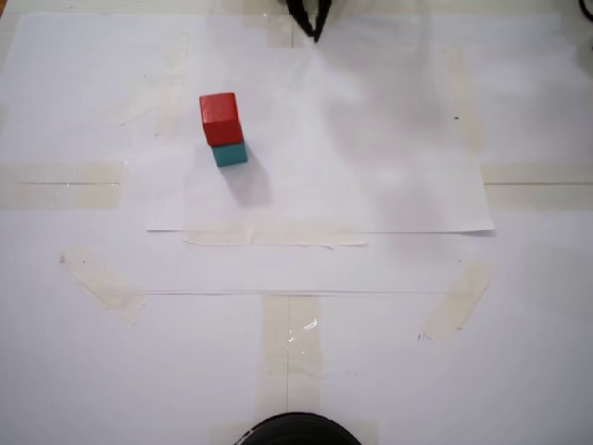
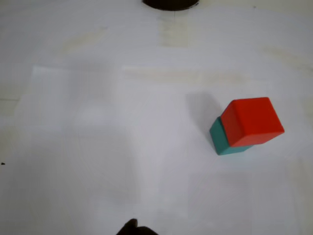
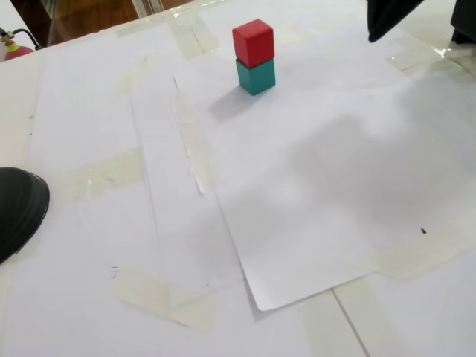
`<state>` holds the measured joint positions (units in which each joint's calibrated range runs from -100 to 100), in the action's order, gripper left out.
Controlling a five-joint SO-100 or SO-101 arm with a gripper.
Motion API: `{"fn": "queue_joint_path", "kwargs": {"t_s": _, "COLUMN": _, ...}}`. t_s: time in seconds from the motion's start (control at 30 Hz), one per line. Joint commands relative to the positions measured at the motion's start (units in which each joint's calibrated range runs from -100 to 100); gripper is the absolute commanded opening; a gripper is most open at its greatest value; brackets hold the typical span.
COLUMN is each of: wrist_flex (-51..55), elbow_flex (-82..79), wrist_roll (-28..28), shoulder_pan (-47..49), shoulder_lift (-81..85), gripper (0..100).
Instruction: Put the red cube on the top of the blue cube.
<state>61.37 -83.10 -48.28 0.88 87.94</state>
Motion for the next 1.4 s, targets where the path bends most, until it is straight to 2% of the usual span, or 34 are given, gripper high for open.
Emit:
{"fn": "queue_joint_path", "kwargs": {"t_s": 0.0, "wrist_flex": -4.58, "elbow_flex": -8.37, "wrist_roll": -0.29, "shoulder_pan": -0.35, "shoulder_lift": 5.11, "gripper": 0}}
{"fn": "queue_joint_path", "kwargs": {"t_s": 0.17, "wrist_flex": -2.87, "elbow_flex": -13.18, "wrist_roll": -0.05, "shoulder_pan": 0.11, "shoulder_lift": 9.49, "gripper": 0}}
{"fn": "queue_joint_path", "kwargs": {"t_s": 0.7, "wrist_flex": -0.18, "elbow_flex": -14.00, "wrist_roll": 3.22, "shoulder_pan": -1.71, "shoulder_lift": 9.49, "gripper": 0}}
{"fn": "queue_joint_path", "kwargs": {"t_s": 1.37, "wrist_flex": -3.11, "elbow_flex": -15.63, "wrist_roll": 3.61, "shoulder_pan": -1.63, "shoulder_lift": 9.49, "gripper": 0}}
